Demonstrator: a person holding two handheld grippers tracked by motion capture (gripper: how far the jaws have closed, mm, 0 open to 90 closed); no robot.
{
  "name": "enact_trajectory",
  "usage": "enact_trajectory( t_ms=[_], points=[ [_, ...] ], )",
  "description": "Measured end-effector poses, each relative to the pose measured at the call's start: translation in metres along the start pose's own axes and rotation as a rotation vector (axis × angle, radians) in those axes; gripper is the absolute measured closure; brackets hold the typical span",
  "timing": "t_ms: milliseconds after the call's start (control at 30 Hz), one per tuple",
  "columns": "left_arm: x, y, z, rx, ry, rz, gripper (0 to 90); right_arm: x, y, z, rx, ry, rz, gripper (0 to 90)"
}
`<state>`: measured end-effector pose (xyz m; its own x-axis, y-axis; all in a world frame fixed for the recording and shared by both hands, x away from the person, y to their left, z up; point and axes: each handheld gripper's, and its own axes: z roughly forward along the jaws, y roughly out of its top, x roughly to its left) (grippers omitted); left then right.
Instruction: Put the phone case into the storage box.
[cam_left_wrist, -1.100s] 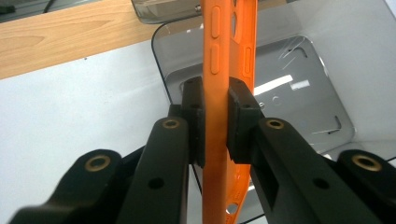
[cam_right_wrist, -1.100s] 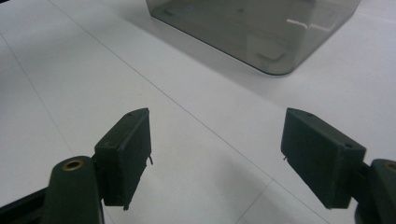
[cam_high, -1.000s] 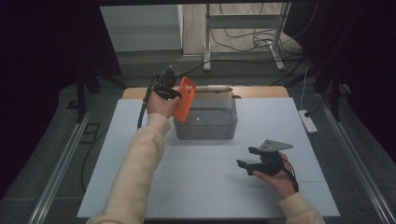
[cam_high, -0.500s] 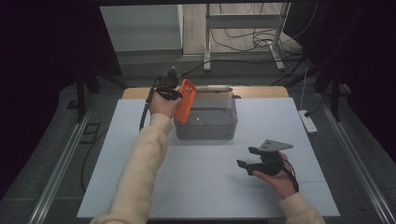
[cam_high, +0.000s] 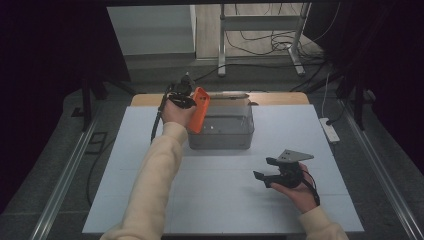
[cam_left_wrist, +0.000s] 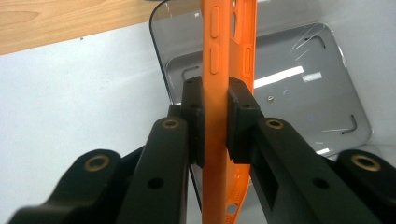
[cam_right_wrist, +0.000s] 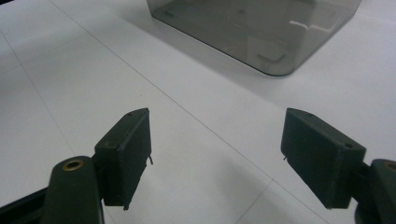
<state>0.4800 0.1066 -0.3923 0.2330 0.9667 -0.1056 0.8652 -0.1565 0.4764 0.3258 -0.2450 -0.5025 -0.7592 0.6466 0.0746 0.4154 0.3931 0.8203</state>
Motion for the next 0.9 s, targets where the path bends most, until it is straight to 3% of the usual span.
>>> enact_trajectory(
  t_ms=[900],
  points=[
    [0.000, -0.004, 0.015, 0.035, 0.015, -0.023, 79.6, 0.000, 0.000, 0.000, 0.001, -0.001, -0.002, 24.7]
  ],
)
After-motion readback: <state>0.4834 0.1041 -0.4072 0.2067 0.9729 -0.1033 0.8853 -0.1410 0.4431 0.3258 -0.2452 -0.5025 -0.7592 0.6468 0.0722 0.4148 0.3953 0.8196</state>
